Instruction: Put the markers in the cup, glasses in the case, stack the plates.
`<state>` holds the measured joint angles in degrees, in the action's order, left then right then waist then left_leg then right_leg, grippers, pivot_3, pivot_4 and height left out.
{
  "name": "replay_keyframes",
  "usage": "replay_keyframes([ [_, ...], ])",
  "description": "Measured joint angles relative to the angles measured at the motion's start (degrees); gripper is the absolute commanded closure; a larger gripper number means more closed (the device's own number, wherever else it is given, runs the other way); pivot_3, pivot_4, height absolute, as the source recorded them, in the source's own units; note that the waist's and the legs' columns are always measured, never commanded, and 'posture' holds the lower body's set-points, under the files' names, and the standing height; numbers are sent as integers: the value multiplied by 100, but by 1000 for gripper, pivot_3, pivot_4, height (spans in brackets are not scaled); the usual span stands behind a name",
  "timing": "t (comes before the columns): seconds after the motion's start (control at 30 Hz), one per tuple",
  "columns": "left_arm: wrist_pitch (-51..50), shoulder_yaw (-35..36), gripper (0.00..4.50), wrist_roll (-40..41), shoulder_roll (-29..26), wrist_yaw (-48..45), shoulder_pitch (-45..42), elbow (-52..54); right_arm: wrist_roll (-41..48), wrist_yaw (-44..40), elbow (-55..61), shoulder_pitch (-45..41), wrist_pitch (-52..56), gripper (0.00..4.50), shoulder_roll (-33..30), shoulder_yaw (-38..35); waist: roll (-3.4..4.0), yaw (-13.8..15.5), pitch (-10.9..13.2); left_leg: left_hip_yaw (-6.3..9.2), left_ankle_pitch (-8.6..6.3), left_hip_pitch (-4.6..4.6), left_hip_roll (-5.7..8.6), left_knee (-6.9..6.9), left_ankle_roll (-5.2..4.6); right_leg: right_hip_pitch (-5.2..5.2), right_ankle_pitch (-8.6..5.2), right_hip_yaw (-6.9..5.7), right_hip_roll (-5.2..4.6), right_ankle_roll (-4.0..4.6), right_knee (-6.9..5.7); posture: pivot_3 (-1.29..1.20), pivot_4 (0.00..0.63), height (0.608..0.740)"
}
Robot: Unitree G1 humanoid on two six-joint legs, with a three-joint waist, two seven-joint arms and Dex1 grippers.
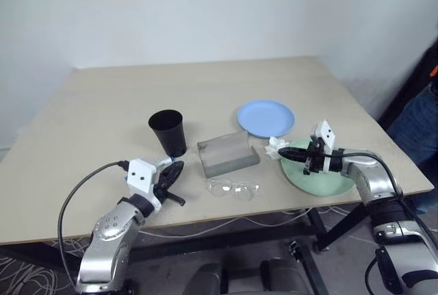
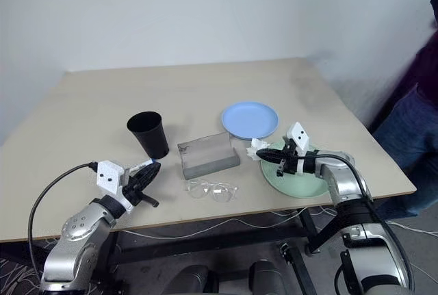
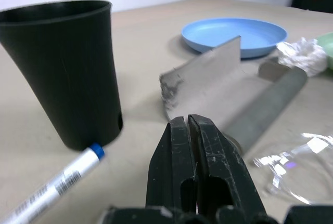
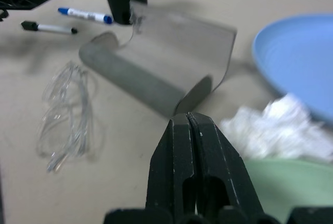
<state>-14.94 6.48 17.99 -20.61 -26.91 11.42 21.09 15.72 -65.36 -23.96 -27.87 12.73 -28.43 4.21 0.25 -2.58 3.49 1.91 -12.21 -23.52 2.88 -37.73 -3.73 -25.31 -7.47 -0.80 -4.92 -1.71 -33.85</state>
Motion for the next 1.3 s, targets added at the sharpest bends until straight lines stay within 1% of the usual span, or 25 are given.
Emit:
replay_keyframes([
  [0.07,-12,-34,4500,-17,17,36,8,24,0,-23,-2,-18,21,4485,6,10,0,0,0,2,0,-1,0,-2,0,2,0,-4,0,0,-1,0,0,740],
  [0.2,-12,-179,4500,-166,141,256,48,249,-6,-142,-47,-331,61,4485,76,118,0,-1,0,-2,0,-2,-15,-6,0,4,0,-17,1,0,0,0,0,740],
  [0.33,-12,-182,4500,-175,136,325,134,396,-14,-228,-173,-495,70,4485,136,176,0,-1,0,-10,-1,-4,-39,-11,1,1,0,-41,2,0,3,0,0,740],
  [0.6,-5,37,4500,-115,80,300,420,462,-15,-222,-240,-555,71,4485,247,187,1,0,1,-10,-3,-5,-45,-8,6,-3,0,-49,2,1,2,0,0,740],
  [0.7,69,371,4500,17,-5,209,505,452,-15,-187,-236,-555,70,4485,364,203,1,0,1,-10,-5,-4,-45,-6,9,-6,0,-48,1,1,3,0,0,740],
  [0.97,94,768,4500,205,-206,-26,676,356,-13,-61,-125,-554,110,4485,567,265,3,1,1,-9,-7,-8,-46,-3,11,-9,0,-48,0,1,3,0,0,740],
  [1.3,37,785,4500,244,-237,-146,496,304,7,81,436,-307,386,4485,497,271,5,-1,1,-9,-8,-13,-51,16,13,-16,-1,-50,0,2,4,0,0,740],
])
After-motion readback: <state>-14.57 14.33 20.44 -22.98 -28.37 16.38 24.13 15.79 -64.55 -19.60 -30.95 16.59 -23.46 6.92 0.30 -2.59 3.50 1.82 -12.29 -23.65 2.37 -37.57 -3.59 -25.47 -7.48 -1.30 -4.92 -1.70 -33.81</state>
